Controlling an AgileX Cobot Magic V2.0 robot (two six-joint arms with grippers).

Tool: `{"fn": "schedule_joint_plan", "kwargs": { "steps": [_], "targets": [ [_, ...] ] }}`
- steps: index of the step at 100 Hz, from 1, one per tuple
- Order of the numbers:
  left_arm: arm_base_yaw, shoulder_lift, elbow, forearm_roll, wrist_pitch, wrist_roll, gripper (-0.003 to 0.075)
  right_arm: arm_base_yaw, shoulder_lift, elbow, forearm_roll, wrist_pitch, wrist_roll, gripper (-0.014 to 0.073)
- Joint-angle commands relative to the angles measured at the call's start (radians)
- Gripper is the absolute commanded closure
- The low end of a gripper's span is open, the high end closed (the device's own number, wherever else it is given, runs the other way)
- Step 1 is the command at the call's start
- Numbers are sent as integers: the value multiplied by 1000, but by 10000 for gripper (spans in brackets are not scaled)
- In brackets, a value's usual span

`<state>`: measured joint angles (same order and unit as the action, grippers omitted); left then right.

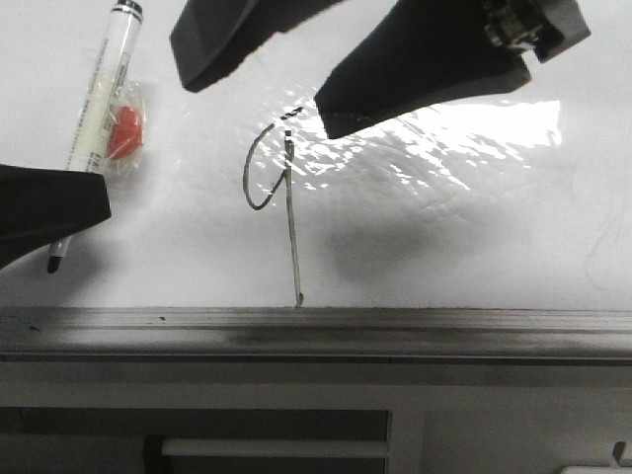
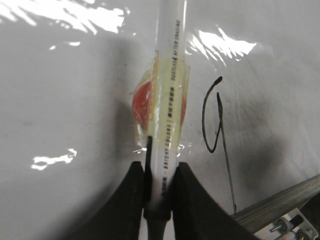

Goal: Write number 9 on whiteboard

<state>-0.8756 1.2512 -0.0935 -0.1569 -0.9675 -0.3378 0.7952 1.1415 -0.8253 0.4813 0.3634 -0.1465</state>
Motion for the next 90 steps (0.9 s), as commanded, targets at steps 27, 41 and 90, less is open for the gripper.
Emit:
{"fn": "schedule_joint_plan", "kwargs": {
  "steps": [27,41,90],
  "targets": [
    [-6,45,-52,11,-9,-99,741,-6,-13,-29,-1,-48,-17,145],
    [-6,81,-52,16,-16,-103,741,-6,-13,-29,-1,-44,-17,145],
    [-6,87,-45,22,-91,-151,379,-6,-13,-29,1,-35,-17,146]
  ]
}}
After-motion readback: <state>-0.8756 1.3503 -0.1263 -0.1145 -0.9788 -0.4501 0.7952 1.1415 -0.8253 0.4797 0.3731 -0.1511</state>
